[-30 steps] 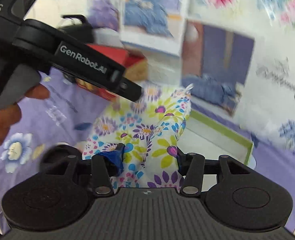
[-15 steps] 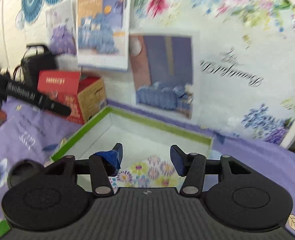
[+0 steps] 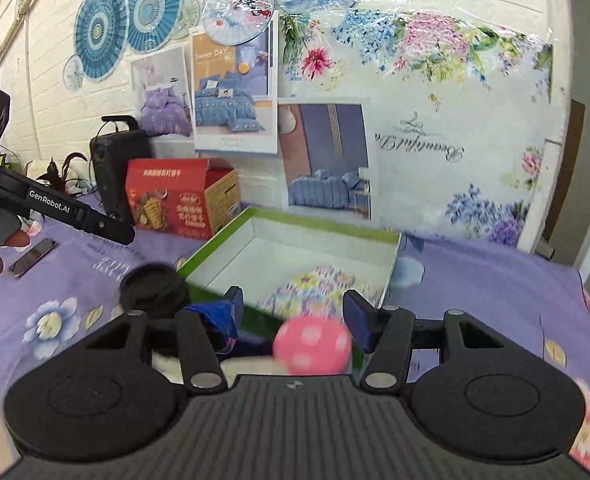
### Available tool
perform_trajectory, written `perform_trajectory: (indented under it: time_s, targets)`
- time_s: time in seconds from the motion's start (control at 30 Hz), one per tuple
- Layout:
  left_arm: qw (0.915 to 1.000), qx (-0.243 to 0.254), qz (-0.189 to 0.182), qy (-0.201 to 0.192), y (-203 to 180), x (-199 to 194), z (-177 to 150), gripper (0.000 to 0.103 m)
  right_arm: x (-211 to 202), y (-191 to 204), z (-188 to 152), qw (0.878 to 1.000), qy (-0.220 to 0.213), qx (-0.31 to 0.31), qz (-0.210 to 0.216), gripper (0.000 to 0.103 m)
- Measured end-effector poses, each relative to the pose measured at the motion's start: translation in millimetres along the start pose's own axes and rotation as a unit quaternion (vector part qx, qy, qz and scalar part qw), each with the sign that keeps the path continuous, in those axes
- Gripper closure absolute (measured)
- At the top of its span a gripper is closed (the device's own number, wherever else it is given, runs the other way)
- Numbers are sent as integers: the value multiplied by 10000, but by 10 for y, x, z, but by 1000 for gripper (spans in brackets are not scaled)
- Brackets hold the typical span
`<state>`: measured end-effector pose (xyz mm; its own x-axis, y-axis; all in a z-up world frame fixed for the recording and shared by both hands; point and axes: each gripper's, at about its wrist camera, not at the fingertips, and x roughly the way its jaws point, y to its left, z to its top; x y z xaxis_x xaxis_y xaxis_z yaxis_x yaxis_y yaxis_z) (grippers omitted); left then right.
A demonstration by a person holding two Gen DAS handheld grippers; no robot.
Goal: Organize soft objects
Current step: 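Grasp the red fabric rose with the right gripper while the left gripper grasps the rope bundle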
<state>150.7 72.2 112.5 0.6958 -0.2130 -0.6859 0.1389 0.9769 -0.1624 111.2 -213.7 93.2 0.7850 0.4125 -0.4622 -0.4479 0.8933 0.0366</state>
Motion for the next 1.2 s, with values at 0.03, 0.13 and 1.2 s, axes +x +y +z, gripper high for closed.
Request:
perform_trajectory:
  time_s: [0.03,0.13,1.2]
  targets:
    - [10000,40,-25,43,-26,-19,-101,36,-78,35,-113,10000,-3,54,13,62]
    - [9994,207,-102,270,-113,-31,-427,36,-260,128,-415,9996,2,277,37,62]
    - [9739,-1601,6,1607,426,646,-911,33,-31,704,-1616,9828,697,1588,634,59]
